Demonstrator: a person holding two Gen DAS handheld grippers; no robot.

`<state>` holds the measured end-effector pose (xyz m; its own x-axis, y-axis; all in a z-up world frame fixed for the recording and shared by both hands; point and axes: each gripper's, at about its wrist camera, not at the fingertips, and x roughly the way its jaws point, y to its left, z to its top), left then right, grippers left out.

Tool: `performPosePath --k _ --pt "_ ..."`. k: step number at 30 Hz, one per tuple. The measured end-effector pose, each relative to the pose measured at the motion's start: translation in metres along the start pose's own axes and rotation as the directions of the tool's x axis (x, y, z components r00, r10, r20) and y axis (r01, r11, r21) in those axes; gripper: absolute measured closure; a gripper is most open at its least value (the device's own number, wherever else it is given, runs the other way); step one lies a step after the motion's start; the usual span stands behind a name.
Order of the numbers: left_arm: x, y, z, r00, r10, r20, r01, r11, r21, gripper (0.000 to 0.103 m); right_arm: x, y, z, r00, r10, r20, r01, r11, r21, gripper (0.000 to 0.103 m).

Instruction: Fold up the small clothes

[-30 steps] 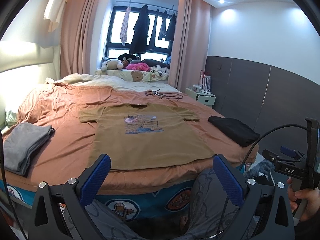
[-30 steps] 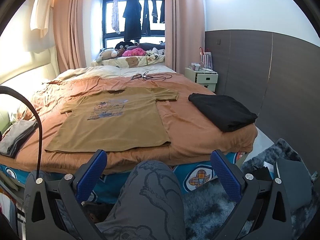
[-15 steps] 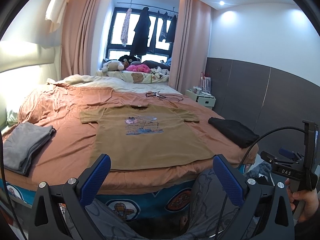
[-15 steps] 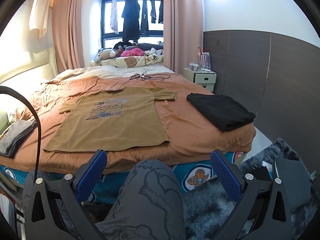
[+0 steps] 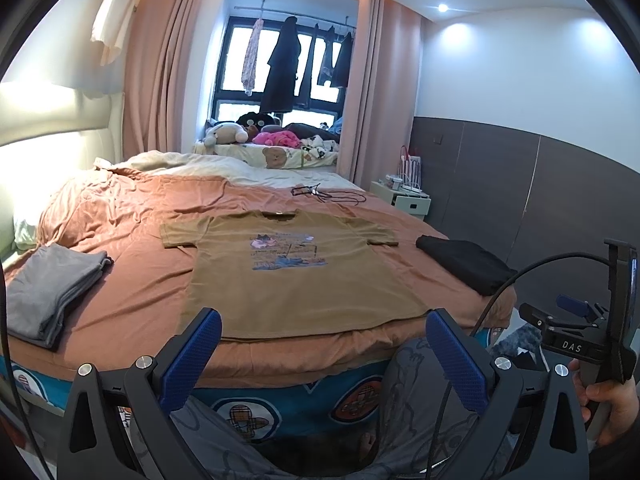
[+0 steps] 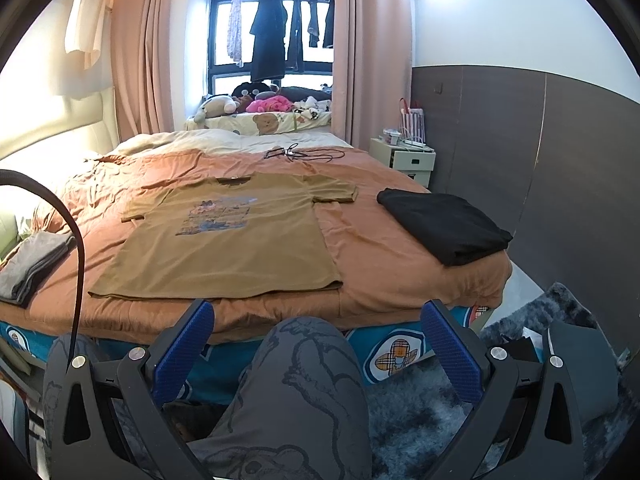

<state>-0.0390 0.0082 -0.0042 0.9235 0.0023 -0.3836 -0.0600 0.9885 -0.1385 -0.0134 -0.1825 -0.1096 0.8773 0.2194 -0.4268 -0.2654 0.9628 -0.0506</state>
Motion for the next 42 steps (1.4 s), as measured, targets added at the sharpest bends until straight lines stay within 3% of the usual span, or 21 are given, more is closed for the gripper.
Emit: performPosePath --k 12,26,35,40,42 --pt "-0.002 -0.002 -0.004 1.0 -0.004 0.004 0.004 1.0 -0.008 0.001 -0.001 0.006 -0.005 1.0 -0.02 0.005 0.02 1.0 -0.007 0.0" --pt "-0.003 0.001 -0.004 1.0 0.008 0.008 -0.008 1.0 -0.022 0.001 0.0 0.003 -0.005 1.0 0.013 -0.011 -0.013 1.0 -0.004 0.0" --pt "0.014 0.012 0.026 0.999 0.017 0.029 -0.015 0.999 -0.041 0.001 0.003 -0.011 0.028 0.998 0.063 0.014 -0.063 0.998 -0.007 0.0" --pt "0.038 0.025 0.051 1.0 -0.012 0.011 0.012 1.0 -0.017 0.001 0.03 -0.024 0.038 0.995 0.093 0.022 -0.094 0.995 0.026 0.0" --pt "0.05 0.027 0.062 1.0 0.019 0.001 -0.019 1.0 0.015 0.001 0.044 -0.028 0.044 0.993 0.115 0.007 -0.115 0.993 0.031 0.0"
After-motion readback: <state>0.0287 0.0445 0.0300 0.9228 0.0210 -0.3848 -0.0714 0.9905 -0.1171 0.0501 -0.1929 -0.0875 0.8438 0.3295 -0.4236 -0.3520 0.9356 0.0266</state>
